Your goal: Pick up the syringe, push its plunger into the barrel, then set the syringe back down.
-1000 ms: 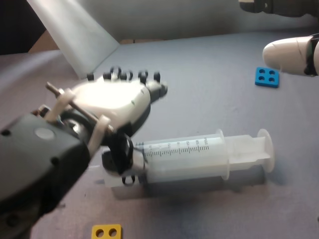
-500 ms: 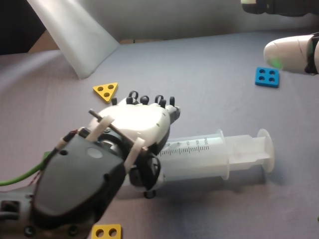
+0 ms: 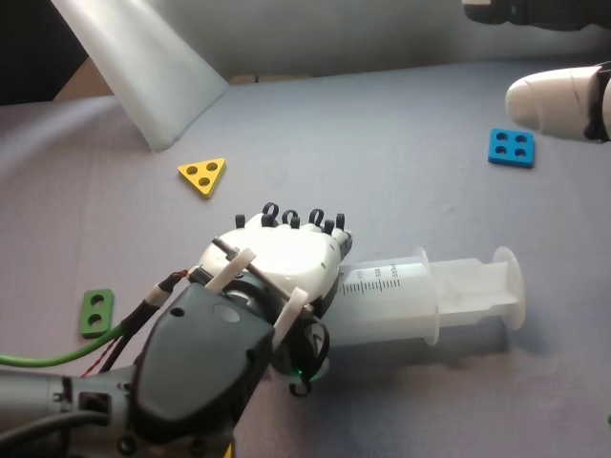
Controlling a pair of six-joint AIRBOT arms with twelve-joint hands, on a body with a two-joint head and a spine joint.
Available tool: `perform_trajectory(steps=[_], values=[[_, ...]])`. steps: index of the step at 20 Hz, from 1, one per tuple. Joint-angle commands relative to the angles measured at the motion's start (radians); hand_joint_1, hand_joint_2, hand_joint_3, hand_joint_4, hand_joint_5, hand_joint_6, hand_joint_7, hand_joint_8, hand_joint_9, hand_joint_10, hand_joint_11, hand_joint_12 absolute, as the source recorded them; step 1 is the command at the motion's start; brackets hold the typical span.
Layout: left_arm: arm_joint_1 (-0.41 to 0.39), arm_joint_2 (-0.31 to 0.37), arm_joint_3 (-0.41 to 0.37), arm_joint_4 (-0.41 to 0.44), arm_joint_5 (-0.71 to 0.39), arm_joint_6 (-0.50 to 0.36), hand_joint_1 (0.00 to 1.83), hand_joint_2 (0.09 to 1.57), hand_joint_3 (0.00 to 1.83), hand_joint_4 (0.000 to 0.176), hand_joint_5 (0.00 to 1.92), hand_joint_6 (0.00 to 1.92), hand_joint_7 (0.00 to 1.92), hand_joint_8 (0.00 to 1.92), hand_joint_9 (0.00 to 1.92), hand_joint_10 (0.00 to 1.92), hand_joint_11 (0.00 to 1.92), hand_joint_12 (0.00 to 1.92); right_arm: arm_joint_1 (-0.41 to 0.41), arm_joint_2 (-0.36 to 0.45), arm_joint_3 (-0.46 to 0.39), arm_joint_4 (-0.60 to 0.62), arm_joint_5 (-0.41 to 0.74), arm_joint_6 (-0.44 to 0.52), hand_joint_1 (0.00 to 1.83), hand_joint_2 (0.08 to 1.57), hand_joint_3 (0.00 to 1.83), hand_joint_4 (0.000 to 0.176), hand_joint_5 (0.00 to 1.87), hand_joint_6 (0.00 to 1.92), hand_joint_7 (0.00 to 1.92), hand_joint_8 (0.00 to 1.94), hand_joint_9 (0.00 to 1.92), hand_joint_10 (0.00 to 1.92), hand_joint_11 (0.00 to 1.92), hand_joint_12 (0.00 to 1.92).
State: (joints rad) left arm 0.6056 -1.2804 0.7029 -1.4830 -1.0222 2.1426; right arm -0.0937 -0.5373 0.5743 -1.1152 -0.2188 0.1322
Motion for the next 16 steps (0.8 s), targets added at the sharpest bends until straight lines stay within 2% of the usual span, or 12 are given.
perform_trajectory(steps=[1,3,6,16], values=[[-0.001,-0.009,0.008,0.076,-0.037,0.001,1.26,1.03,0.0,0.0,0.19,0.0,0.19,0.0,0.2,0.0,0.0,0.75,0.017,0.001,-0.007,-0.016,0.037,0.001,0.0,1.4,0.0,0.0,0.16,0.0,0.12,0.0,0.07,0.0,0.0,0.07],[0.001,-0.03,0.028,0.077,-0.037,-0.002,1.26,1.03,0.0,0.0,0.18,0.0,0.17,0.0,0.19,0.0,0.0,0.72,0.017,0.001,-0.01,-0.016,0.036,0.001,0.0,1.4,0.0,0.0,0.17,0.0,0.14,0.0,0.08,0.0,0.0,0.13],[0.006,-0.053,0.047,0.08,-0.037,-0.006,1.26,1.04,0.0,0.0,0.17,0.0,0.18,0.0,0.2,0.0,0.0,0.71,0.017,0.001,-0.013,-0.016,0.036,0.0,0.0,1.4,0.0,0.0,0.16,0.0,0.13,0.0,0.08,0.0,0.0,0.1],[0.064,-0.083,0.076,0.122,-0.036,-0.053,1.27,1.04,0.0,0.0,0.17,0.0,0.18,0.0,0.19,0.0,0.01,0.77,0.017,0.001,-0.03,-0.016,-0.002,-0.001,0.0,1.37,0.0,0.0,0.2,0.01,0.16,0.0,0.09,0.0,0.0,0.17]])
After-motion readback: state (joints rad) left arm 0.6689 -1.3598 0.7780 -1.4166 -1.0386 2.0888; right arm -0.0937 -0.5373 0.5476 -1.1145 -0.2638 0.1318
